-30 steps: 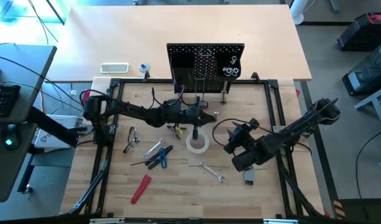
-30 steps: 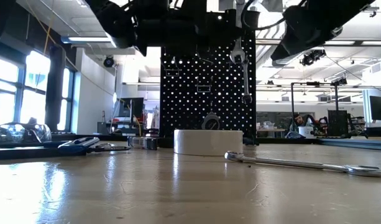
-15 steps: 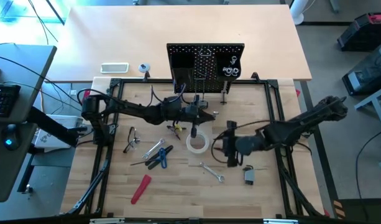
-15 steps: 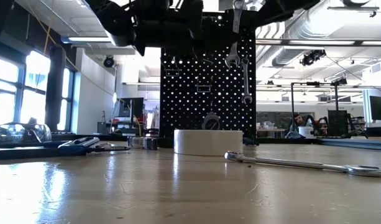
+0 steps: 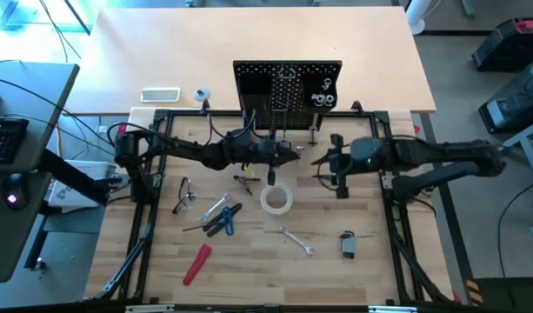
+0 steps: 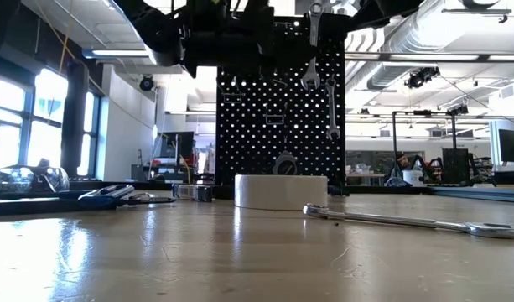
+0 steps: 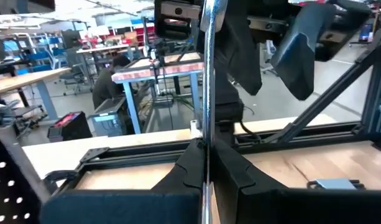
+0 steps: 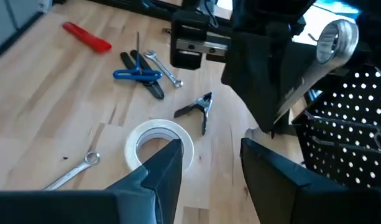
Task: Hang tools onto peg board
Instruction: Hang the silver wrench on the peg board
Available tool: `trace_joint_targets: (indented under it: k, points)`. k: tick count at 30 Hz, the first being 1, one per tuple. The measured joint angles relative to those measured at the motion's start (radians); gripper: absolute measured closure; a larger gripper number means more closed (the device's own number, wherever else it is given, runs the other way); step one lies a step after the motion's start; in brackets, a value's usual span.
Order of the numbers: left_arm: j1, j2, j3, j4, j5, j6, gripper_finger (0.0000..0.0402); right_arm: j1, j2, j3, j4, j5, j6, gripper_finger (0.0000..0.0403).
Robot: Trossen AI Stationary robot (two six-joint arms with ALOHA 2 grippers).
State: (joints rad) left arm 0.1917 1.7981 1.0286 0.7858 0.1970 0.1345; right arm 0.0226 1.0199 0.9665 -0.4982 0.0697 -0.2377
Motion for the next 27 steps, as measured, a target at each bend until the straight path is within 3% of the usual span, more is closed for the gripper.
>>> trace_joint_targets:
  k: [9,19,27]
  points:
    - [0.019,0.000,0.000,0.004,0.004,-0.010,0.0401,-0.248,-0.021,0.000,-0.022,-0.298,-0.091,0.0243]
    - [0.019,0.000,0.000,0.004,0.021,-0.021,0.0401,-0.460,-0.019,0.000,-0.024,-0.536,-0.191,0.0243]
    - [0.019,0.000,0.000,0.021,0.015,-0.020,0.0401,-0.544,-0.023,-0.017,-0.053,-0.620,-0.235,0.0243]
